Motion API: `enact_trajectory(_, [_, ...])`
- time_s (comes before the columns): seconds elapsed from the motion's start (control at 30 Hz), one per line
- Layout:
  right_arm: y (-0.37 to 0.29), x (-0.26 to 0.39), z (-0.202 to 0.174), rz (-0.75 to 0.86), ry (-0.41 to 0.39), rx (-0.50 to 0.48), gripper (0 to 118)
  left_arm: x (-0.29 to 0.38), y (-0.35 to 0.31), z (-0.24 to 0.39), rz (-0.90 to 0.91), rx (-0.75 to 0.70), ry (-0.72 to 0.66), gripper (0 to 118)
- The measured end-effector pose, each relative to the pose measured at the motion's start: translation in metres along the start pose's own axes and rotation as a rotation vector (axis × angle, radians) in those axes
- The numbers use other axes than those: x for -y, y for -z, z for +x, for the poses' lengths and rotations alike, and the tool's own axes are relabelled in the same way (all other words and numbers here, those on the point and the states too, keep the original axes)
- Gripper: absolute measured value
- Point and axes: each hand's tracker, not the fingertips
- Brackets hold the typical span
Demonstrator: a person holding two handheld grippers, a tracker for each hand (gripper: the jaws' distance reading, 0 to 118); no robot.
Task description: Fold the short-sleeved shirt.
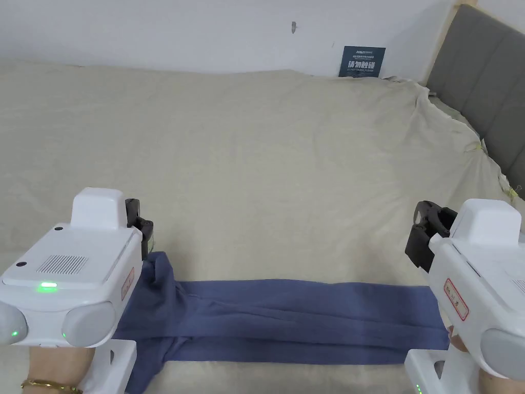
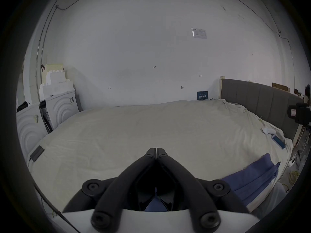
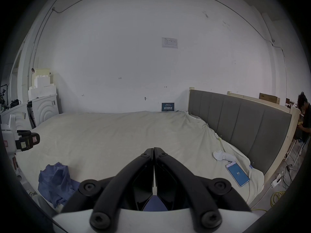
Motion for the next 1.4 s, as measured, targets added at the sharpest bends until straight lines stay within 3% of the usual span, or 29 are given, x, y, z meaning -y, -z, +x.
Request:
enact_trajectory(0.2, [0.000, 0.002, -0.003, -0.018, 0.019, -0.026, 0, -0.006, -0.003, -0.017, -0.049, 0.078, -0.080, 0])
enact_trajectory(0.37, [0.002, 0.003, -0.006, -0.039, 0.020, -0.043, 0, -0.020, 0.009, -0.082, -0.197, 0.269, -0.375, 0])
enact_trajectory(0.47, [0.003, 0.003, -0.007, -0.044, 0.020, -0.047, 0, -0.014, 0.022, -0.124, -0.324, 0.361, -0.479, 3])
enact_trajectory(0.53, [0.002, 0.002, -0.010, -0.047, 0.019, -0.050, 0, -0.003, 0.031, -0.150, -0.406, 0.415, -0.544, 27])
enact_trajectory(0.57, [0.003, 0.001, -0.011, -0.048, 0.016, -0.052, 0, 0.005, 0.035, -0.163, -0.453, 0.414, -0.557, 58])
enact_trajectory(0.6, [0.003, 0.001, -0.012, -0.050, 0.011, -0.051, 0, 0.010, 0.036, -0.169, -0.474, 0.412, -0.561, 80])
enact_trajectory(0.63, [0.004, 0.001, -0.013, -0.052, 0.003, -0.050, 0, 0.019, 0.039, -0.179, -0.503, 0.410, -0.559, 97])
enact_trajectory(0.67, [0.003, -0.001, -0.016, -0.054, -0.006, -0.048, 0, 0.028, 0.041, -0.188, -0.535, 0.404, -0.561, 107])
enact_trajectory(0.93, [0.005, -0.006, -0.031, -0.093, -0.054, -0.025, 0, 0.096, 0.057, -0.244, -0.660, 0.452, -0.815, 108])
enact_trajectory(1.07, [0.006, -0.011, -0.037, -0.102, -0.059, -0.018, 0, 0.124, 0.069, -0.246, -0.738, 0.377, -0.812, 107])
enact_trajectory(1.23, [0.009, -0.013, -0.046, -0.117, -0.068, 0.000, 0, 0.136, 0.076, -0.243, -0.697, 0.497, -0.874, 102])
enact_trajectory(1.3, [0.009, -0.015, -0.049, -0.121, -0.076, 0.001, 0, 0.140, 0.080, -0.243, -0.685, 0.557, -0.977, 87])
enact_trajectory(1.4, [0.010, -0.015, -0.053, -0.125, -0.091, 0.005, 0, 0.143, 0.089, -0.224, -0.738, 0.533, -0.869, 70])
